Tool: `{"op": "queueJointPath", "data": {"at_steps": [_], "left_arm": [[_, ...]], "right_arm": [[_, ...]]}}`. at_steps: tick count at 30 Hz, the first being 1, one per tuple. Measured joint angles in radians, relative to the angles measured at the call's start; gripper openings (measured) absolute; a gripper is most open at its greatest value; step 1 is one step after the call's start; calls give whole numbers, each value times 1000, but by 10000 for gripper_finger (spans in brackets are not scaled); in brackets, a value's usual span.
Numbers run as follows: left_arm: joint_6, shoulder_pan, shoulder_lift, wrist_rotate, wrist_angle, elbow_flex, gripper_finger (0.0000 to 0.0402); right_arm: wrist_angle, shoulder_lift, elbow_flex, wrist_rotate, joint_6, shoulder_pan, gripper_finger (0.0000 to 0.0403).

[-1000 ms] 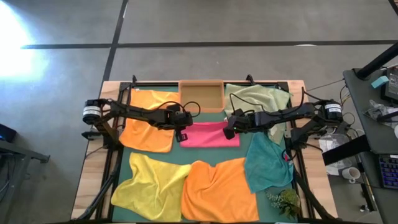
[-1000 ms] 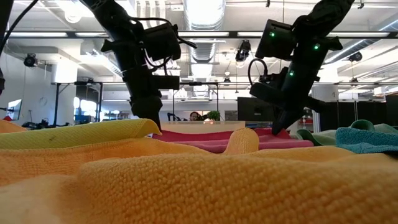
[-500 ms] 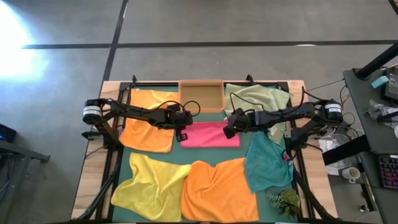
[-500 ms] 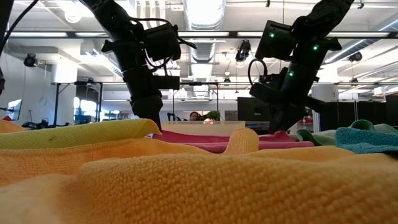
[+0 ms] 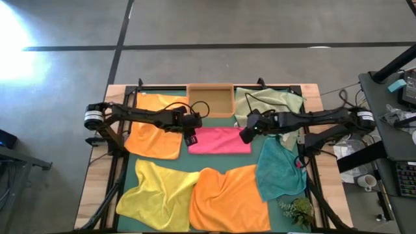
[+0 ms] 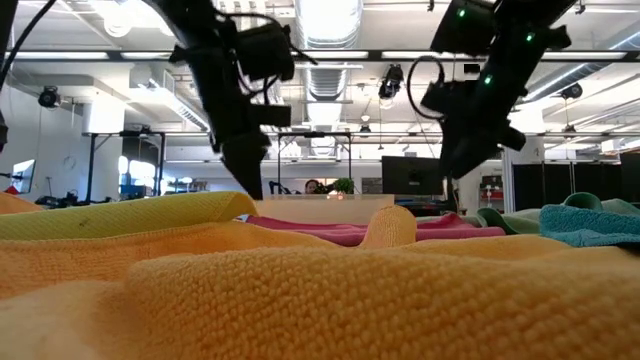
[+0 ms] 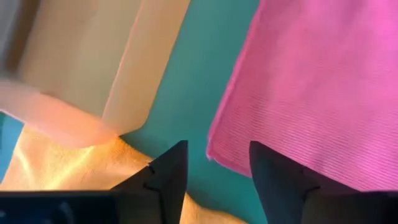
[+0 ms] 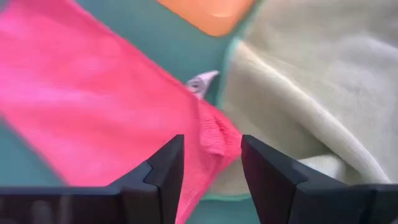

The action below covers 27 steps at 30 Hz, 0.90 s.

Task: Fold microfiber towels
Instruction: Fold the pink towel

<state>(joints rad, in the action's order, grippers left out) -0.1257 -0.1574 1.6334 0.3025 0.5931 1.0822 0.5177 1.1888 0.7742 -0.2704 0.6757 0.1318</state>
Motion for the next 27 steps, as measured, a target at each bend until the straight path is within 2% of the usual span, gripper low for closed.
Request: {"op": "queueJointPath", "data": {"at_steps": [3,7,11,15,18,22,27], "left_arm": [[-18,4,-22,-99,21,45,161],[-140,22,-36,-224,-81,36,161],[-209,68,-30,-239,-154,-10,161],[-213,113,-18,-242,-215,-59,161],[-274,127,-17,-243,-253,-79,156],[-288,134,-17,-242,-254,-97,123],[-280,133,-17,-246,-299,-126,50]], "right_arm": [[1,-40,0,69,-61,0,139],[4,-38,0,180,-93,1,128],[1,4,0,272,-102,0,118],[3,62,-3,326,-147,0,104],[2,114,-3,364,-164,0,85],[0,174,-5,403,-166,-3,59],[-10,220,-5,403,-163,-3,30]]}}
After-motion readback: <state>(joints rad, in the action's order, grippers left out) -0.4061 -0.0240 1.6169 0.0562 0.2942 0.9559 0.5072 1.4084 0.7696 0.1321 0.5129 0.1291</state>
